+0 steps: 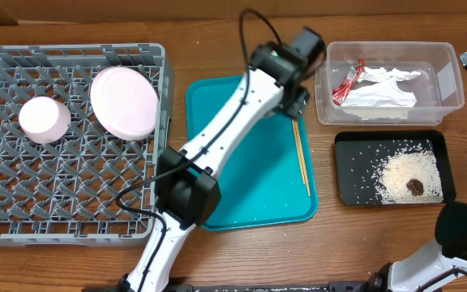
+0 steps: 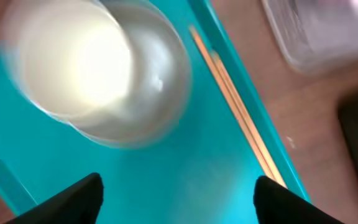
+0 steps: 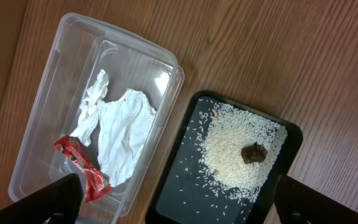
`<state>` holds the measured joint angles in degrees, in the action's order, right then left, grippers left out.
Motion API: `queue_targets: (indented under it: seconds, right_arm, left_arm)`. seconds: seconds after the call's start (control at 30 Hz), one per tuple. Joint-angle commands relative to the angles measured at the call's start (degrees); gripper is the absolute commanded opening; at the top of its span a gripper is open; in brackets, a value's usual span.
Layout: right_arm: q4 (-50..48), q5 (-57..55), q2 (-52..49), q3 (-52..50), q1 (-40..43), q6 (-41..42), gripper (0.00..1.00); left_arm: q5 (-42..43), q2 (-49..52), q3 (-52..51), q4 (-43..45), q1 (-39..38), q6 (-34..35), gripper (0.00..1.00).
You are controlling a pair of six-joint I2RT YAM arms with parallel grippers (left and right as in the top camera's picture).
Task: Sort waste into correct bins and load items into the dishwasher
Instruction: 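Reach the left gripper to the white cup on the saucer and grasp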
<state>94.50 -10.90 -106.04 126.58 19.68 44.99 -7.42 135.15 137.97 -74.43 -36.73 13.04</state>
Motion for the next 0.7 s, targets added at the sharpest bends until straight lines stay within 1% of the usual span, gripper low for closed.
queue_targets:
  seconds: [0.0, 0.07, 0.1, 0.17, 0.3, 0.4, 0.53, 0.67]
  right_arm:
    - [-0.17, -0.42, 0.42, 1.18, -0.07, -0.07, 1.0]
    - [-0.17, -0.42, 0.42, 1.2, -0.07, -0.04, 1.0]
    - [-0.17, -0.44, 0.42, 1.18, -0.07, -0.07, 1.0]
    - [-0.17, -0.42, 0.42, 1.18, -0.07, -0.04, 1.0]
    - [-0.17, -0.42, 0.42, 1.18, -0.07, -0.04, 1.0]
    - [-0.17, -0.44, 0.42, 1.18, -0.07, -0.07, 1.0]
    - [-0.17, -0.42, 0.42, 1.18, -0.07, -0.07, 1.0]
    - [-0.17, -0.44, 0.42, 1.18, -0.07, -0.04, 1.0]
  left_arm:
    - [-4.5, -1.33, 0.98, 5.44, 4.37, -6.51, 0.83]
    - [-2.51, -1.31, -0.07, 8.7, 6.36, -7.34, 0.83]
    - [1.62, -1.14, -0.15, 9.42, 7.23, -9.81, 0.83]
    - [7.65, -1.11, -0.15, 9.66, 8.0, -11.47, 0.82]
    - [14.95, -0.68, -0.15, 10.8, 8.13, -13.66, 0.82]
    - [13.99, 1.07, -0.15, 10.69, 6.75, -16.35, 0.82]
    - [12.35, 3.61, -0.15, 10.58, 6.27, -16.11, 0.81]
    - [12.35, 5.79, -0.15, 10.43, 6.38, -14.36, 0.76]
